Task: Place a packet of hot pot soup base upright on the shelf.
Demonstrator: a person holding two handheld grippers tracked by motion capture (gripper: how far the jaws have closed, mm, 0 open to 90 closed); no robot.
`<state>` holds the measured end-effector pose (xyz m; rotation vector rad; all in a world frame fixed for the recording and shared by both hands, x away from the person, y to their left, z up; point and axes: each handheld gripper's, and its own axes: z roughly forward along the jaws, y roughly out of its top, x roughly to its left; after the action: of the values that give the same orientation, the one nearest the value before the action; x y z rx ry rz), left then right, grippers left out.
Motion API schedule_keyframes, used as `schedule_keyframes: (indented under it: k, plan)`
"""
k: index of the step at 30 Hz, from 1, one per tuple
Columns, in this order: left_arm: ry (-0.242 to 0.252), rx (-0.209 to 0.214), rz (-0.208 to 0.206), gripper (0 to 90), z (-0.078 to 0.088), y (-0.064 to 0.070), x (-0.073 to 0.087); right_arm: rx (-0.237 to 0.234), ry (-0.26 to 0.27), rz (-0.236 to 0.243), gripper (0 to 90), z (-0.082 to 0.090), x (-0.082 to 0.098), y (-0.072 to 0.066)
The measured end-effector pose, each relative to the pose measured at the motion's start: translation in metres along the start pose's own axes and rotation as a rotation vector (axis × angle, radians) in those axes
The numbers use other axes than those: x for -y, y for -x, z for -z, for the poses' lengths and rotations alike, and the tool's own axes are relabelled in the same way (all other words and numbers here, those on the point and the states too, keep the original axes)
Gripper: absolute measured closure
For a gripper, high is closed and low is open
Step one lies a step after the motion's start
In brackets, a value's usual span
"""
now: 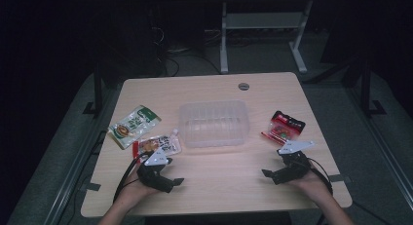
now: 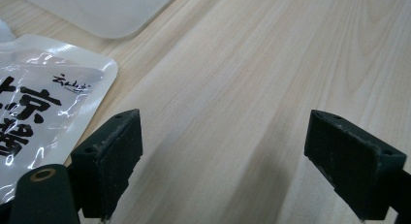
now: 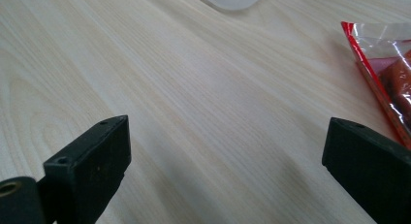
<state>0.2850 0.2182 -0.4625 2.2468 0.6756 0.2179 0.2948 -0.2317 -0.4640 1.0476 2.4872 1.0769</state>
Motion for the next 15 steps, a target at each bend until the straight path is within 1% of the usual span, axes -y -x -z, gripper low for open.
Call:
schedule_keyframes:
  k: [1,2,4,5,7,8,9,10,12,13,14,15]
  plan:
    - [0.004,-0.001,0.005,13.0,0.000,0.000,0.000,0.000,0.001,-0.001,2.9,0.001,0.000,0.000]
    - [-0.003,-0.003,-0.002,13.0,0.001,0.000,-0.001,0.000,0.002,0.003,3.0,0.001,-0.001,0.001]
    - [-0.006,-0.003,-0.001,13.0,0.002,-0.001,-0.001,0.004,-0.002,-0.002,3.4,0.003,-0.002,0.001]
    - [-0.003,-0.002,0.004,13.0,0.002,-0.001,-0.001,-0.001,-0.003,-0.001,6.8,0.005,-0.006,0.004]
    - [0.008,0.000,0.017,13.0,0.003,-0.002,-0.001,-0.002,-0.011,-0.001,7.6,0.006,-0.008,0.006]
    - [0.017,0.002,0.020,13.0,0.004,-0.002,-0.001,-0.001,-0.004,-0.004,9.7,0.006,-0.010,0.007]
    - [0.019,0.004,0.023,13.1,0.004,-0.002,-0.001,0.008,-0.002,0.002,13.3,0.007,-0.012,0.008]
    - [0.016,0.005,0.021,13.0,0.005,-0.002,-0.002,0.041,-0.001,0.003,14.5,0.008,-0.015,0.012]
    - [0.012,0.006,0.016,13.1,0.005,-0.002,-0.002,0.058,-0.001,-0.009,17.8,0.008,-0.019,0.017]
    - [0.009,0.006,0.007,13.1,0.006,-0.001,-0.003,0.066,0.004,-0.018,20.0,0.009,-0.021,0.020]
    - [0.009,0.006,0.007,13.2,0.006,-0.001,-0.003,0.066,0.004,-0.018,20.0,0.009,-0.021,0.020]
    - [0.012,0.003,0.009,13.2,0.006,0.000,-0.003,0.077,0.014,-0.021,20.3,0.010,-0.022,0.023]
